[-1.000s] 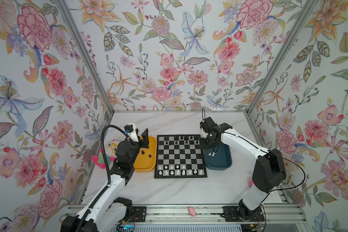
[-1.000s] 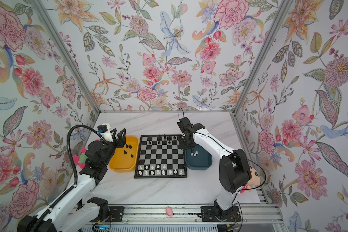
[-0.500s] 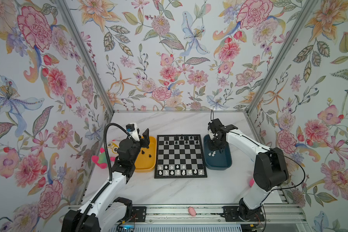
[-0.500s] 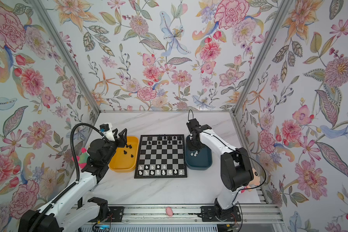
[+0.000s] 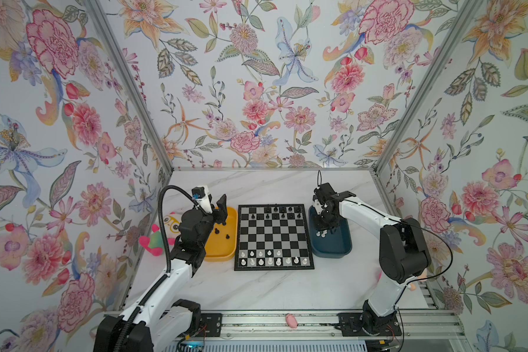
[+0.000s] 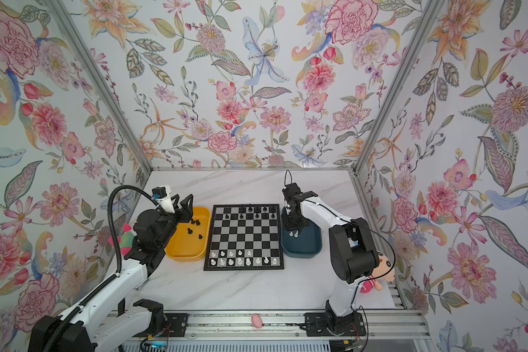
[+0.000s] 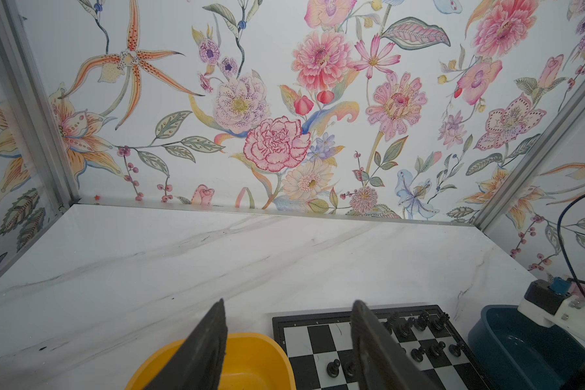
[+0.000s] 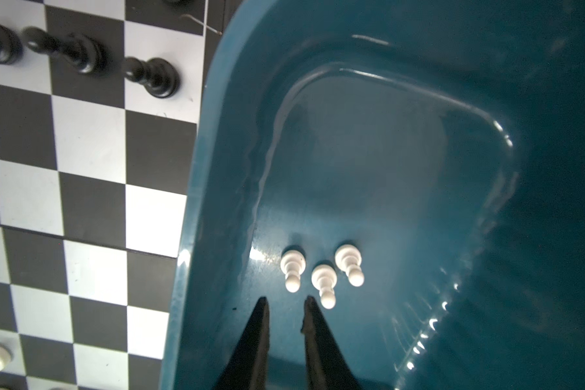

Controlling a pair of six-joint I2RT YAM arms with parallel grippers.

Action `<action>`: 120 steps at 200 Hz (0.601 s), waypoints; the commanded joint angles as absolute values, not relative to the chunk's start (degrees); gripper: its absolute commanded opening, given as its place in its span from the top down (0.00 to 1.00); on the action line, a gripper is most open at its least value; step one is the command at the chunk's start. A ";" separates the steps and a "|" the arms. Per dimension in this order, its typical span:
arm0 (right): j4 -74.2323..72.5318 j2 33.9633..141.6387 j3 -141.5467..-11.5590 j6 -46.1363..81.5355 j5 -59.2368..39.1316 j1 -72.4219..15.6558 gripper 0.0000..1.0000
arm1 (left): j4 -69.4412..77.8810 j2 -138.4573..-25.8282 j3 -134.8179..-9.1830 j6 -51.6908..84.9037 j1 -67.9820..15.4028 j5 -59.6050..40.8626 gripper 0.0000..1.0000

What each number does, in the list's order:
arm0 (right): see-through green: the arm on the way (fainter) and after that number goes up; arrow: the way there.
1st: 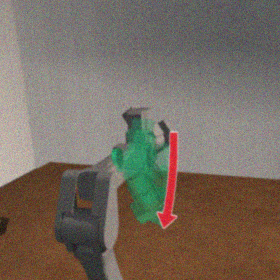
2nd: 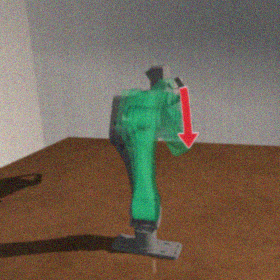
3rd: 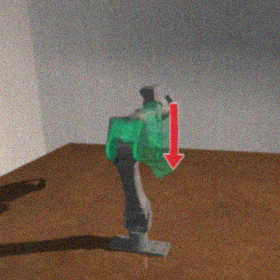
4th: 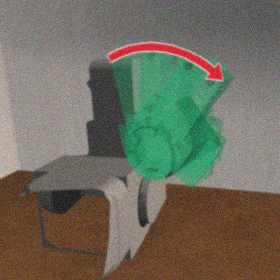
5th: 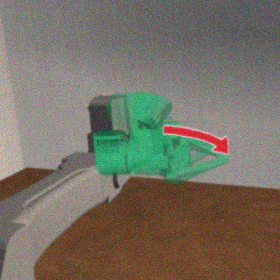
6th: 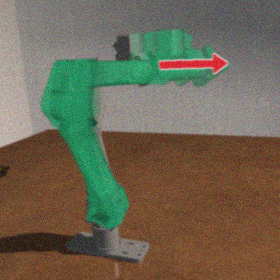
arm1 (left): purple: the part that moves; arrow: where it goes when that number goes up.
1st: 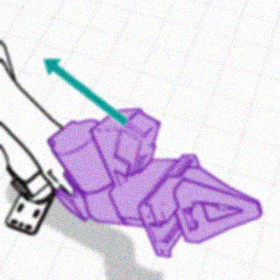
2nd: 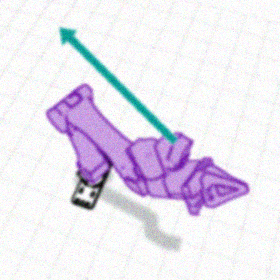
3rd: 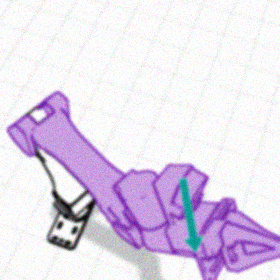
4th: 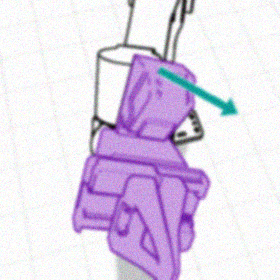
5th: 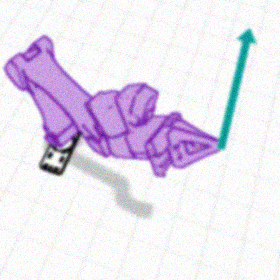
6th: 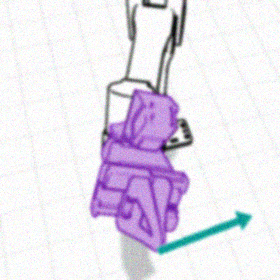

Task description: Set up the chess pieces on the board

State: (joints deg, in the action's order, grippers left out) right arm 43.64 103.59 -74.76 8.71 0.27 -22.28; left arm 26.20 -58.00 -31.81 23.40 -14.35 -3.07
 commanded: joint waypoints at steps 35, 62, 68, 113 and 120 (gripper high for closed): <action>42.20 106.34 -73.19 8.17 -0.88 -21.32 0.78 | 26.72 -58.79 -33.76 23.47 -13.70 -4.48 0.40; 41.93 106.61 -72.78 8.13 -1.13 -21.01 0.77 | 26.72 -58.98 -33.77 23.53 -13.69 -4.57 0.40; 41.75 106.61 -72.65 8.15 -1.27 -20.92 0.77 | 26.85 -59.05 -33.87 23.53 -13.69 -4.64 0.40; 41.50 107.05 -72.30 8.17 -1.71 -20.88 0.78 | 26.87 -59.37 -34.07 23.62 -13.73 -4.83 0.40; 41.50 107.09 -72.31 8.17 -1.91 -20.84 0.78 | 26.85 -59.33 -34.01 23.57 -13.66 -4.84 0.40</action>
State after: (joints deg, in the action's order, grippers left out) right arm 42.00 106.10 -73.01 8.71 -1.06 -21.21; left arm 26.20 -58.94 -31.97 23.40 -14.35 -4.03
